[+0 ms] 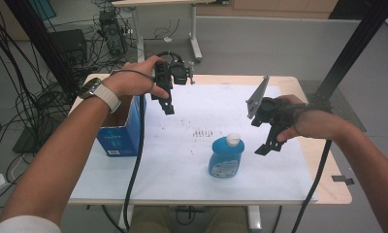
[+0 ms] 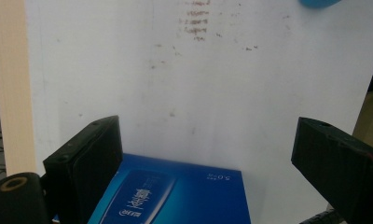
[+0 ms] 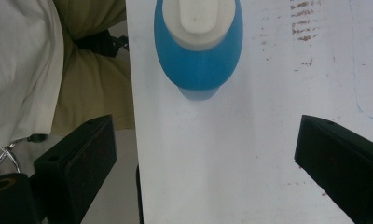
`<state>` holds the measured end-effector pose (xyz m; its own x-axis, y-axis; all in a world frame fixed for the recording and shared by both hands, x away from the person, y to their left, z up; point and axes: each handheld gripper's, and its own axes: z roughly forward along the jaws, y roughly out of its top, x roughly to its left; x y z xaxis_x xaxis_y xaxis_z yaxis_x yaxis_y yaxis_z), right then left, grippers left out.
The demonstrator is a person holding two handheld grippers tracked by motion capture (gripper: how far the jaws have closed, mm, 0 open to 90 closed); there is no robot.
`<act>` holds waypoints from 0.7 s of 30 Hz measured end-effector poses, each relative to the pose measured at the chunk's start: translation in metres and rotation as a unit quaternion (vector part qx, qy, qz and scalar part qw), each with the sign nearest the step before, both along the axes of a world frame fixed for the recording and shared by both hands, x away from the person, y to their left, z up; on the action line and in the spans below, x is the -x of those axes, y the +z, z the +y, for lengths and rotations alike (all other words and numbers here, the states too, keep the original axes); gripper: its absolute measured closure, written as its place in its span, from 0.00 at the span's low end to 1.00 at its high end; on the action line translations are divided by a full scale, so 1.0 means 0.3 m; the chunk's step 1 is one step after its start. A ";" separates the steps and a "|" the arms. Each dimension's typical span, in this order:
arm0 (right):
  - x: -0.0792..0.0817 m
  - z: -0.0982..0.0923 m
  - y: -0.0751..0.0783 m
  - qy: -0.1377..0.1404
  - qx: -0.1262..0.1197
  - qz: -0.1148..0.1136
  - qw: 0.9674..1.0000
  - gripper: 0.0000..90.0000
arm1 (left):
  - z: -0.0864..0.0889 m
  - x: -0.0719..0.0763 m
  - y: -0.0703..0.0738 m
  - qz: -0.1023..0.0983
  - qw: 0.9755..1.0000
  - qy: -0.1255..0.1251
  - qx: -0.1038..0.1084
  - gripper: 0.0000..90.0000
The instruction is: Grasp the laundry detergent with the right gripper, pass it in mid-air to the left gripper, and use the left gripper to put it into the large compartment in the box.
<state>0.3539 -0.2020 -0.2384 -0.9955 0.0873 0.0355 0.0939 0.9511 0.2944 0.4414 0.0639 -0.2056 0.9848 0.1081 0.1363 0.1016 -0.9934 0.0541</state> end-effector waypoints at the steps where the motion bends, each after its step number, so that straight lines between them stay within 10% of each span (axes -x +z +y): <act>1: 0.001 -0.001 -0.005 -0.001 -0.003 -0.001 1.000 0.06 | 0.000 0.000 0.000 0.001 1.000 0.000 0.000 0.10; 21: 0.008 -0.016 -0.074 -0.003 -0.047 -0.004 0.999 0.06 | 0.005 -0.002 -0.017 0.004 1.000 0.002 0.002 0.10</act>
